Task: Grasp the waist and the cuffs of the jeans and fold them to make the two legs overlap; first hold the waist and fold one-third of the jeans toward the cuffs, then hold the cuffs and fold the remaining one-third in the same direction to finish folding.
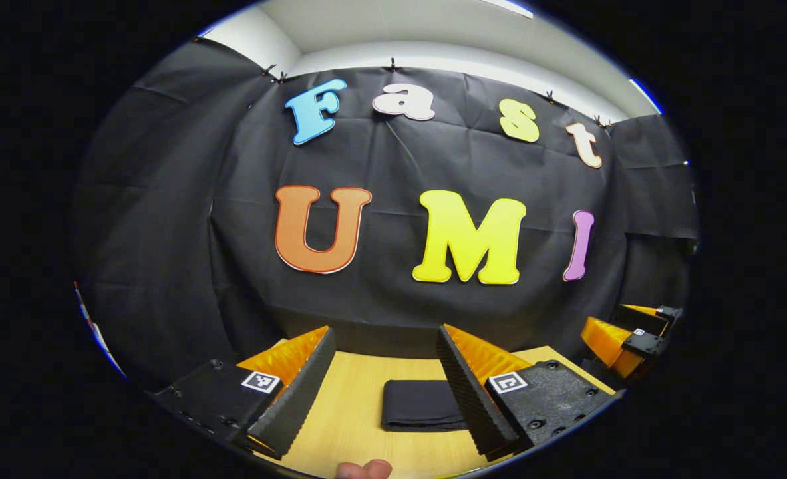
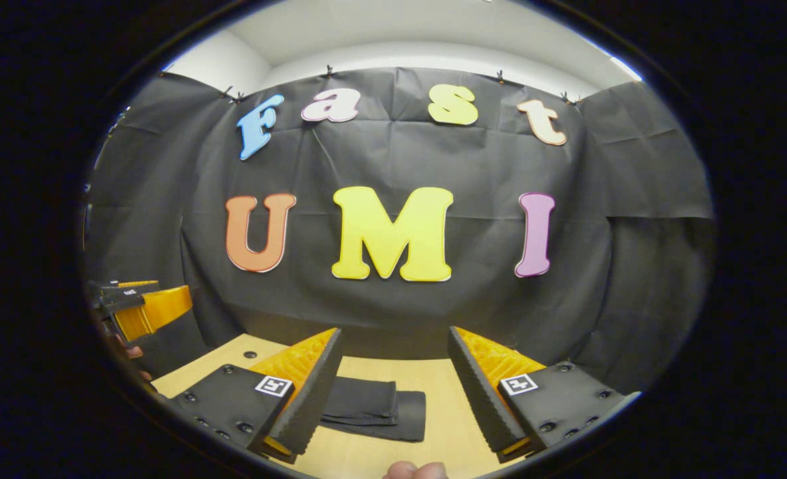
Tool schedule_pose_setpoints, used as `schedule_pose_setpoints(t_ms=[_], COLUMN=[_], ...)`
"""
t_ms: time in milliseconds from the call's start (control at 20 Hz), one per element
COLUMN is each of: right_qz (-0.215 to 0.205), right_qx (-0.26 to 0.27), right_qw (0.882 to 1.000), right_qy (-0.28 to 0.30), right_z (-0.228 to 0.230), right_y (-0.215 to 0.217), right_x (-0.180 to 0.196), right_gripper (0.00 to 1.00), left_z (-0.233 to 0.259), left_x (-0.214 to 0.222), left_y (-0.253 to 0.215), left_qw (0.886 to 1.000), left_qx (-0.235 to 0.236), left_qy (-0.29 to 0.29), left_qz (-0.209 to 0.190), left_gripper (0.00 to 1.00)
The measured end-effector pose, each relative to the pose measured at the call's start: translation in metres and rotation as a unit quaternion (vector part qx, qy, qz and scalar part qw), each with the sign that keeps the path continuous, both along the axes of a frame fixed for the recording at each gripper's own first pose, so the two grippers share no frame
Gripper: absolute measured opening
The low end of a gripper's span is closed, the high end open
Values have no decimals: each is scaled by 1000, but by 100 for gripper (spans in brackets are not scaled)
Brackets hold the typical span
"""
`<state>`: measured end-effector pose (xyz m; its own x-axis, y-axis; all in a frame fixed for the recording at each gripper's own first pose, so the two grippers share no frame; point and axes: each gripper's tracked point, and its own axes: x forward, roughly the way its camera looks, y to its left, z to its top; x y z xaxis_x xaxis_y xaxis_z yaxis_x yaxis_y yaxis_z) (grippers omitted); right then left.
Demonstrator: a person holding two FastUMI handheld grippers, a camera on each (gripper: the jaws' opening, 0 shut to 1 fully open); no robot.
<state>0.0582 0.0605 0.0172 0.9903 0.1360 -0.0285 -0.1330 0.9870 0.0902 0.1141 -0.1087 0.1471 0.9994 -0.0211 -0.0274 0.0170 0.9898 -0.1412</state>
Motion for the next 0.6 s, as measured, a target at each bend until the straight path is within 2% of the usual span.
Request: schedule_pose_setpoints(t_ms=[100, 600], right_qz=[-4, -5], right_qx=[-1, 1], right_qw=[1000, 1000], right_qy=[-3, -6], right_z=[2, 3], right_y=[-3, -2], right_x=[0, 2], right_gripper=[94, 94], left_z=[1, -1], left_x=[-4, -2], left_y=[3, -6], left_qw=[1000, 1000], left_qx=[1, 1], left_qy=[-2, -3], left_qz=[5, 2], left_gripper=[98, 98])
